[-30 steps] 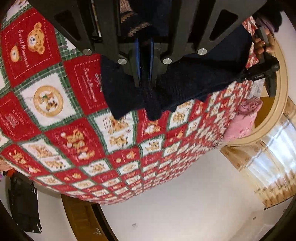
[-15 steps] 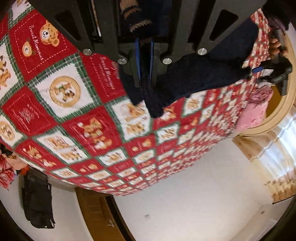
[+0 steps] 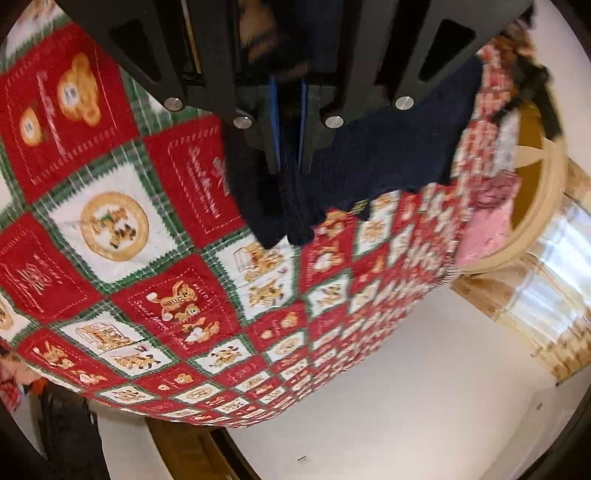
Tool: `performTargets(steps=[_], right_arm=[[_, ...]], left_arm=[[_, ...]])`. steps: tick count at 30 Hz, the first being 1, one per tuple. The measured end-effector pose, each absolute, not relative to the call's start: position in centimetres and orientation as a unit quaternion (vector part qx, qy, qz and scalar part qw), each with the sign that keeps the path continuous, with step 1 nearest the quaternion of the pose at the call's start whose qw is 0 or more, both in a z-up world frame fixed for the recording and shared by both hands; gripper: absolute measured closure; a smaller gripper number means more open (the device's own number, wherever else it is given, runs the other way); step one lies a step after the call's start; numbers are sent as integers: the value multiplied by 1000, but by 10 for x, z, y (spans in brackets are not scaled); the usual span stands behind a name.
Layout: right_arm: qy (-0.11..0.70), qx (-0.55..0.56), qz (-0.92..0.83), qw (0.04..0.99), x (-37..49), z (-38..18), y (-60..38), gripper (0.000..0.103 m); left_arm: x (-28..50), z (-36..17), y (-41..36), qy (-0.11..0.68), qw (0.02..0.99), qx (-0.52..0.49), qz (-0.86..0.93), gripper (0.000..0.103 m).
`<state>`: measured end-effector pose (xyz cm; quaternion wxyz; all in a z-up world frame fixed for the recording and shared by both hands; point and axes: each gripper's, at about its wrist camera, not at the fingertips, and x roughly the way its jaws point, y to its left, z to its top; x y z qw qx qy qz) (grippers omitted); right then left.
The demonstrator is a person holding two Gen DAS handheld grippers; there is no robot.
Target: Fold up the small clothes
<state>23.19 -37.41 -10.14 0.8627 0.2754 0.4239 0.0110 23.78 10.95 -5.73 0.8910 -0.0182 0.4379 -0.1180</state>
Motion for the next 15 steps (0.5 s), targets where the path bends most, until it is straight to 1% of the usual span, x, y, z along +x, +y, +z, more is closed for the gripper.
performTargets(steps=[6,10,11,13,15], right_arm=[[377,269,54,884,157,-53,-369,93],[305,296,53,904,101,-41,-363,93],[303,295,44,905,94,-42,-359,93],[328,304,32,894,91,-50,-348,93],[357,344,60,866,94,-63,-338,93]], left_arm=[[214,-90,96,459,882,48,-92,14],[206,-99,100,460,884,21,-85,14],[205,-98,102,461,883,10,-84,14],[202,-97,98,463,882,-1,-85,14],[197,-94,93,461,883,2,-88,14]])
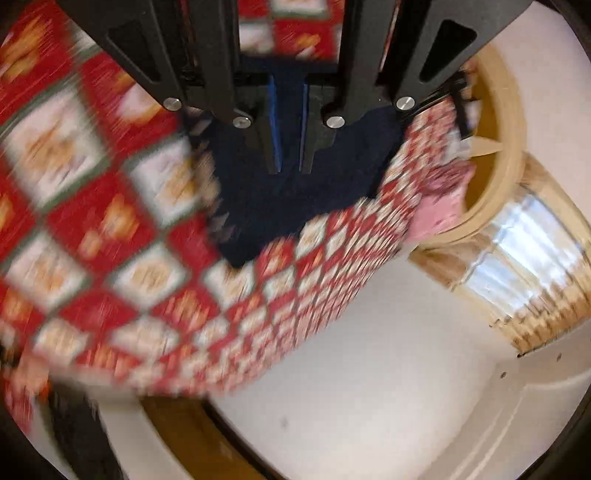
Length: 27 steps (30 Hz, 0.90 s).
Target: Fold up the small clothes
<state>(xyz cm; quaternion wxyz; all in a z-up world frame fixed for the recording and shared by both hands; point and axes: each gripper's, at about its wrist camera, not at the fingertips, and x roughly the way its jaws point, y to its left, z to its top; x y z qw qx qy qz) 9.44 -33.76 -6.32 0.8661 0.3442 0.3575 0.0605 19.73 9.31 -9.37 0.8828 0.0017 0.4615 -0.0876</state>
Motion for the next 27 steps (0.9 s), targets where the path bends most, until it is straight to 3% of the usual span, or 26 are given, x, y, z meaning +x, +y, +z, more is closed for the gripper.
performTargets(steps=[5,11,15,20,27], right_arm=[[399,364,85,837,103,-71,-310,93],[349,351,69,866,74,-29,-313,93],[333,240,-9,912,62,7,-296,93],[330,163,-31,929,64,5,-258,93],[334,287,38,897,59,-13,-251,93]], left_arm=[[170,-81,82,430,898,35,-86,14],[149,-69,99,419,903,-12,-96,14],[135,-50,94,392,911,-37,-119,14],[118,-31,78,368,920,-21,-130,14],[87,-27,78,363,915,-65,-165,14]])
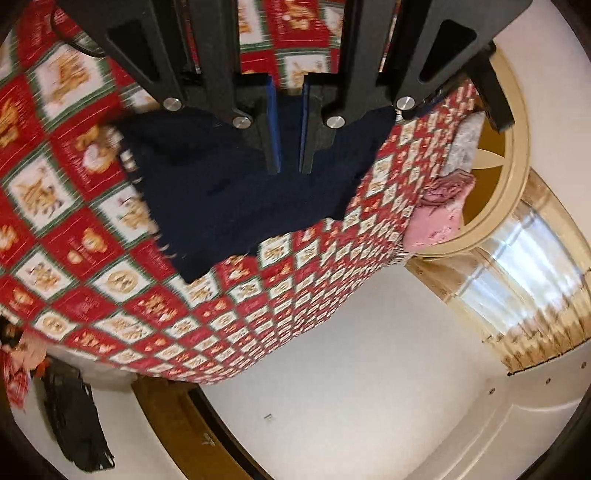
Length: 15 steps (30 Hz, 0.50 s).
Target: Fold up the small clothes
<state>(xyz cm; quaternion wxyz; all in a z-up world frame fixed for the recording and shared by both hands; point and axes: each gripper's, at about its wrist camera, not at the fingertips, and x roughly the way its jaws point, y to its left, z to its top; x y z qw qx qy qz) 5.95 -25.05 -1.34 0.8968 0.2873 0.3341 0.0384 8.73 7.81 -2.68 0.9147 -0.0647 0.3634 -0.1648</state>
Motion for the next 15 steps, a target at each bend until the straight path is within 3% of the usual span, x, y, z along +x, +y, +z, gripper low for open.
performTargets(steps=[11,15], right_arm=[[314,417,237,819,77,7,-202,93],[339,388,272,813,76,15,-184,93]], left_arm=[[65,-7,31,336,914,-49,-223,14],[69,-10,44,344,912,-69,-214,14]])
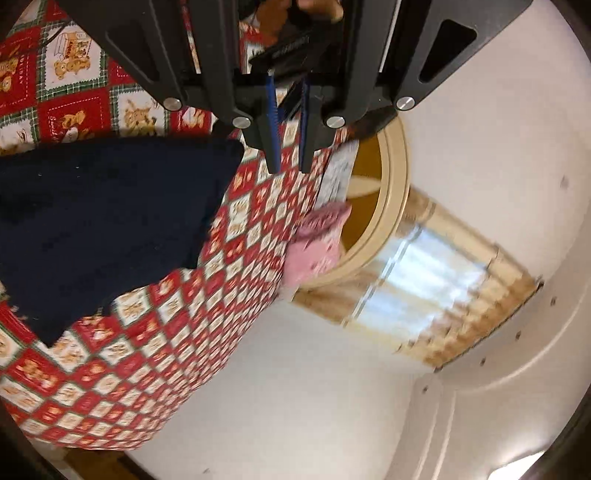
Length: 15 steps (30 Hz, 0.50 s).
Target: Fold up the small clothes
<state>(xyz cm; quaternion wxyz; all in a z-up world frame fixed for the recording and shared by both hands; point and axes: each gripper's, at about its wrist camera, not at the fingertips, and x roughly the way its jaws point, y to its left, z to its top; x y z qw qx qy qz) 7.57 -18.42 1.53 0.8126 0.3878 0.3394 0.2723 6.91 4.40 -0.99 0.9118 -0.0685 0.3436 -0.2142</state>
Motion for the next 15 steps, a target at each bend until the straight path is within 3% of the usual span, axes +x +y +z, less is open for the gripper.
performTargets(steps=[5,8,9,10,12,15], right_arm=[[398,269,150,864,65,29,-202,93],[379,210,38,900,48,32,-237,93],[370,192,6,909,45,27,-247,90],[378,162,-25,911,45,19,-256,69],[419,119,-62,898,56,-12,-270,51],[436,149,-73,885,63,-57,-288,51]], left_arm=[[73,-15,63,345,920,-63,-172,14],[84,-24,84,352,925,-59,-133,14],[88,-28,89,357,923,-63,-125,14],[93,-33,95,365,921,-72,-116,14],[102,-43,105,382,913,-94,-104,14],[107,-53,111,395,907,-108,-96,14]])
